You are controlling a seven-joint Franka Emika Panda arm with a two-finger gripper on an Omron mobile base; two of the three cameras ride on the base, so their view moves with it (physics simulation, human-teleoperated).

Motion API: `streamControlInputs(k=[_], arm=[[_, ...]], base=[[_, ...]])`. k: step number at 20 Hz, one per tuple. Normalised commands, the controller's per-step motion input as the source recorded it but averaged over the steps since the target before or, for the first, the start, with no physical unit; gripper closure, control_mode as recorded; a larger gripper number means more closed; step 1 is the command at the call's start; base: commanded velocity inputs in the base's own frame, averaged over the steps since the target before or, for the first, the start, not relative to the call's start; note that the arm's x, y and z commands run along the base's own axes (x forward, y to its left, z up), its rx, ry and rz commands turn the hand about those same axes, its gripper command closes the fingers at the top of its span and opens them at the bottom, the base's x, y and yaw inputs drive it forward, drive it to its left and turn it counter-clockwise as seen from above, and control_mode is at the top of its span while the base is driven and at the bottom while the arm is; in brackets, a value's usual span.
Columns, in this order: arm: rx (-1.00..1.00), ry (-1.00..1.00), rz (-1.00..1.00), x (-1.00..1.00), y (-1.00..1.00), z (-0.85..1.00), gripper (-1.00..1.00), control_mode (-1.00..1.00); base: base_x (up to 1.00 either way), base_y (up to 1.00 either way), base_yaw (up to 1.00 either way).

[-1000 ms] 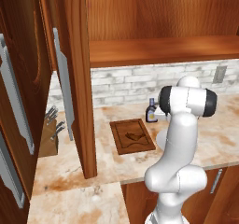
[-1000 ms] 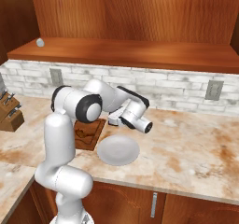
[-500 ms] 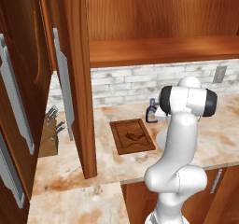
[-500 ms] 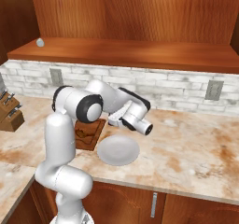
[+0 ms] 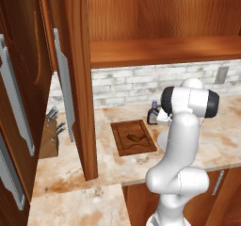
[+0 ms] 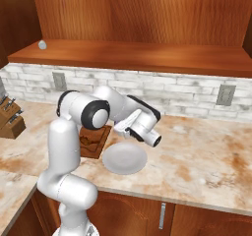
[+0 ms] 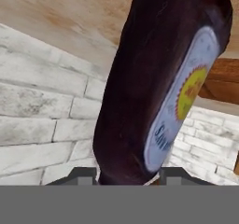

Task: Pick the chicken drumstick from the plate and place it on the cutting board. Then pick the condiment bottle from the cabinet and place it next to the cutting board.

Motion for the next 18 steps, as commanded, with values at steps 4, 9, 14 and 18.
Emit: streamControlInputs(k=[4,9,14,18], arm=[[0.0,-0.11,0.02,-0.09,0.0,-0.23,1.0,-1.0],[0.0,-0.09,0.02,-0.06,0.02,-0.18,-1.0,-1.0],[0.0,-0.01,0.01,-0.09,0.0,0.05,-1.0,-1.0],[0.0,0.0,0.01,-0.12,0.0,0.16,-1.0,-1.0]], base=[[0.0,0.0,0.0],[0.0,0.0,0.0],[0.0,0.0,0.0],[0.0,0.0,0.0]])
